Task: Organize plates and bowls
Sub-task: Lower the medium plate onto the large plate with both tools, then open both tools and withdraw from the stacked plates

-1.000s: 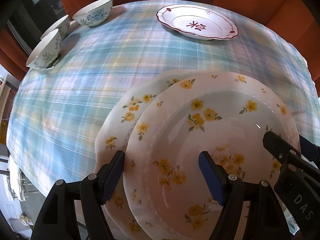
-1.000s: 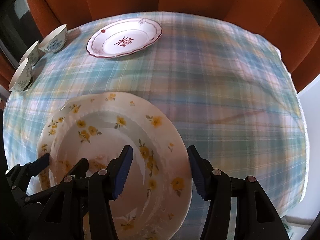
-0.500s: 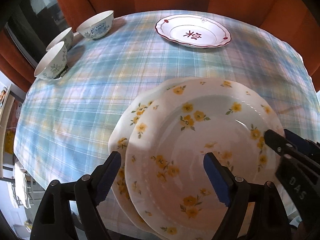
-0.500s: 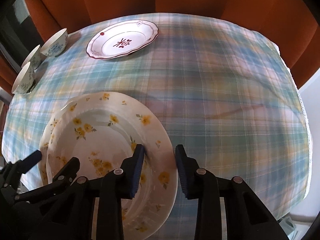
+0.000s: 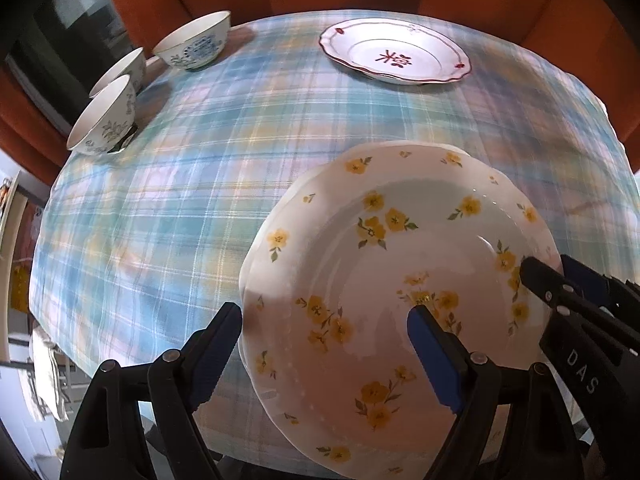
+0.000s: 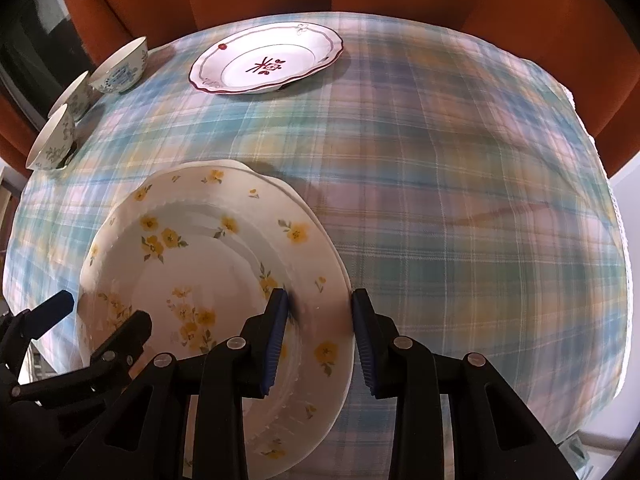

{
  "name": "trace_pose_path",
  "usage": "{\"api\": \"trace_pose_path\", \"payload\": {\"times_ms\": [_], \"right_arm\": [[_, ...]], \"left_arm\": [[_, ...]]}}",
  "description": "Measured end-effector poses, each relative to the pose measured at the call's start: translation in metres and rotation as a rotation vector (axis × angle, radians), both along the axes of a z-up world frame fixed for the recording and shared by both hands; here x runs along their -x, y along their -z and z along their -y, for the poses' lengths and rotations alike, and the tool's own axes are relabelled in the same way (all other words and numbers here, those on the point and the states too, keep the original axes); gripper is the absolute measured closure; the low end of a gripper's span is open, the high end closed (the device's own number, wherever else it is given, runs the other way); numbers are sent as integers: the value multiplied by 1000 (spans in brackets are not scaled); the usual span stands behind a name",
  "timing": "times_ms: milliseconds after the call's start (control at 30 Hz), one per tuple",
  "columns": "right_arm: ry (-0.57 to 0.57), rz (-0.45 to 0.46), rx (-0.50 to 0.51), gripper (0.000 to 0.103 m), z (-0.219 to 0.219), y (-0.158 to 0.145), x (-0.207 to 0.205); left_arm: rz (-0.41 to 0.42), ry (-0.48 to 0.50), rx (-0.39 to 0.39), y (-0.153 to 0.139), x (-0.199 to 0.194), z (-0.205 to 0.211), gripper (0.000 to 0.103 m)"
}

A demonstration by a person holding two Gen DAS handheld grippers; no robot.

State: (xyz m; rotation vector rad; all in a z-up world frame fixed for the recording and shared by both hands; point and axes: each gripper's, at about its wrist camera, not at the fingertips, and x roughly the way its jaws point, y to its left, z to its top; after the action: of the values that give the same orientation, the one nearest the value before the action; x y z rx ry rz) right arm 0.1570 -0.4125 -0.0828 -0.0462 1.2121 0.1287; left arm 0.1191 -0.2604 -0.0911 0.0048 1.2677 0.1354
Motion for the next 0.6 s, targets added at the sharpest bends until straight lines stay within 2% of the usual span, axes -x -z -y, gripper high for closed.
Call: {"api": "trace_pose_path", "payload": {"times_ms": [200,233,300,367,500,600], "right_arm": [[92,3,-22,65,4,-7,3],[101,7,-21,63,2,-9,4],[119,21,-15,47,-2,-12,7],[144,43,-7,41,-9,-19,9],[196,60,-2,35,-23,-28,12],[236,71,-3,35,-37,-36,12]], "left_arm": [[10,67,14,-4,-4,-7,17],[12,79,19,-5,-6,-9,17],[18,108,29,-8,-9,-14,16],[23,141,40,-11,-13,-19,15],[41,214,53,-20,-20,-31,14],[56,264,65,-27,-26,-42,13]]}}
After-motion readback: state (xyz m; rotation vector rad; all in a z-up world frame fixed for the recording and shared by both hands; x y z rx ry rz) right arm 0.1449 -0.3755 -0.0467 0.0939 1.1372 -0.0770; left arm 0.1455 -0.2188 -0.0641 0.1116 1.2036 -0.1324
